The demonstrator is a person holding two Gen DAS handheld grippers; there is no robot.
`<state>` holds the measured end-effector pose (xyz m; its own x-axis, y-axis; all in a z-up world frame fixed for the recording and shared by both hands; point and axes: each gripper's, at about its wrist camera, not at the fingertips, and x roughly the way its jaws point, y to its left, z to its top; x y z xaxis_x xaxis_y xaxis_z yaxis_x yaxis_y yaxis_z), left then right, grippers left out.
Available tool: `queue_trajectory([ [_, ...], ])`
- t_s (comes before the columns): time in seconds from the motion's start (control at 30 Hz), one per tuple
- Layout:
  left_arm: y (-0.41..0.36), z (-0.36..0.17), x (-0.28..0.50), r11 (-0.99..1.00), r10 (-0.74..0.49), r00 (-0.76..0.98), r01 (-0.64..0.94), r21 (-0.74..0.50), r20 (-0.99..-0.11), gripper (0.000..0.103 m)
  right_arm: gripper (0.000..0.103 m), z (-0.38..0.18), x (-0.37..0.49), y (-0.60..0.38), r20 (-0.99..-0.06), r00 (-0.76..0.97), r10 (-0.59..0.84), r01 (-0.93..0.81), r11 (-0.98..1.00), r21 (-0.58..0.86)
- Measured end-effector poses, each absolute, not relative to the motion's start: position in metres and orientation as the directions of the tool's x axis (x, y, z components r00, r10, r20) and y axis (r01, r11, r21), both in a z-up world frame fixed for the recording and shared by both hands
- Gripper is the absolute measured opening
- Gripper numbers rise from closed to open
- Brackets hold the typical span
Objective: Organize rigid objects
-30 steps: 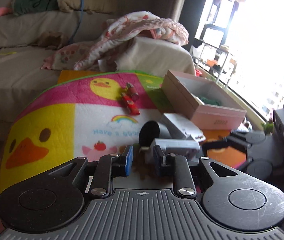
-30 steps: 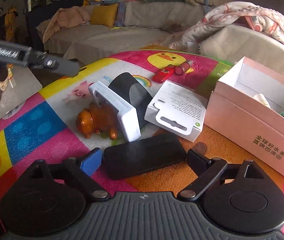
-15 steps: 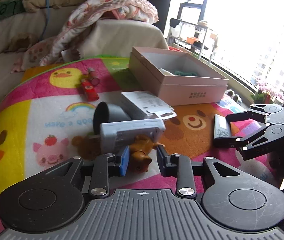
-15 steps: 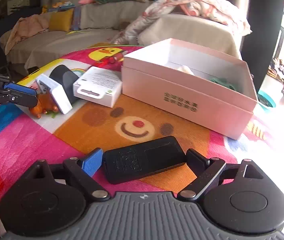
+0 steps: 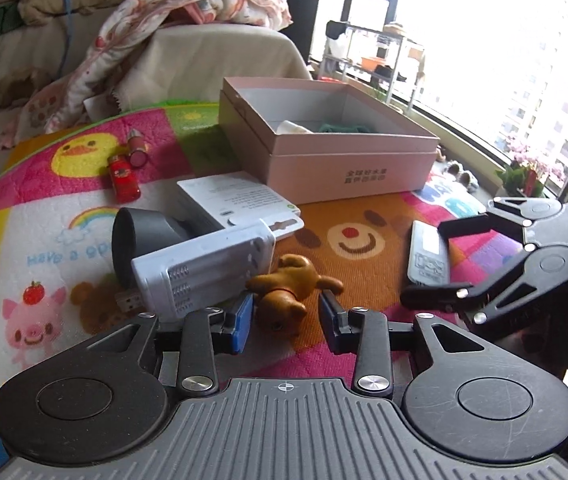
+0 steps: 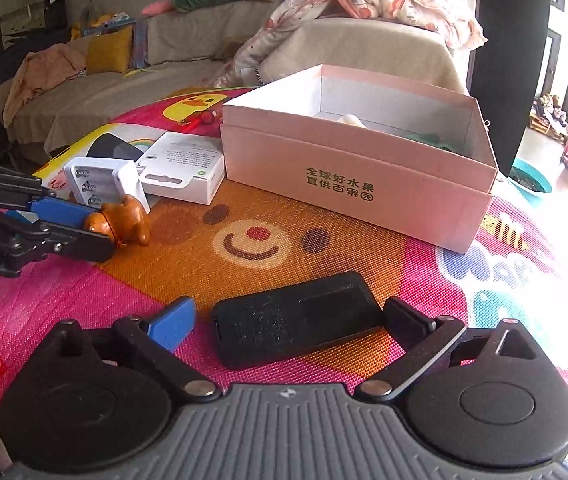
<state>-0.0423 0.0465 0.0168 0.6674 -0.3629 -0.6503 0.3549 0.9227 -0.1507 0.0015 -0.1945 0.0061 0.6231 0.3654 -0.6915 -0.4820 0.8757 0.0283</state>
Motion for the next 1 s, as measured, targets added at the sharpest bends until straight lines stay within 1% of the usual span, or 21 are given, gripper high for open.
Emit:
queue_trajectory([
  [0.13,0.042,0.017,-0.028,0.933,-0.346,0.675,0.317,-0.168,-0.651,0.041,0.103,0.006,0.003,-0.194,-0.703,0.606,0.372,-0.496,0.868,0.032],
  [0.3,0.03,0.01,-0.019,0.933,-0.342,0.67,0.326,-0.153,-0.659,0.042,0.103,0.006,0.002,-0.194,-0.704,0.605,0.373,-0.499,0.866,0.03],
  [0.53,0.026,0.006,-0.013,0.928,-0.355,0.7,0.343,-0.144,-0.62,0.042,0.103,0.006,0.0,-0.195,-0.695,0.612,0.378,-0.499,0.866,0.031],
  [0.6,0.024,0.006,-0.011,0.929,-0.353,0.708,0.341,-0.141,-0.611,0.038,0.103,0.006,0.001,-0.195,-0.694,0.613,0.377,-0.498,0.866,0.031],
  [0.63,0.024,0.006,-0.01,0.928,-0.356,0.71,0.344,-0.141,-0.608,0.03,0.103,0.006,0.001,-0.195,-0.694,0.613,0.377,-0.499,0.866,0.031],
  [0.67,0.023,0.006,-0.01,0.927,-0.358,0.71,0.348,-0.14,-0.606,0.029,0.103,0.006,0.001,-0.195,-0.694,0.613,0.377,-0.499,0.866,0.03],
  [0.87,0.027,0.008,-0.024,0.901,-0.405,0.67,0.409,-0.146,-0.622,0.029,0.103,0.006,0.0,-0.195,-0.694,0.614,0.376,-0.498,0.867,0.029],
  [1.0,0.033,0.01,-0.038,0.867,-0.464,0.592,0.456,-0.202,-0.659,0.029,0.103,0.006,0.0,-0.195,-0.694,0.614,0.376,-0.498,0.867,0.029],
])
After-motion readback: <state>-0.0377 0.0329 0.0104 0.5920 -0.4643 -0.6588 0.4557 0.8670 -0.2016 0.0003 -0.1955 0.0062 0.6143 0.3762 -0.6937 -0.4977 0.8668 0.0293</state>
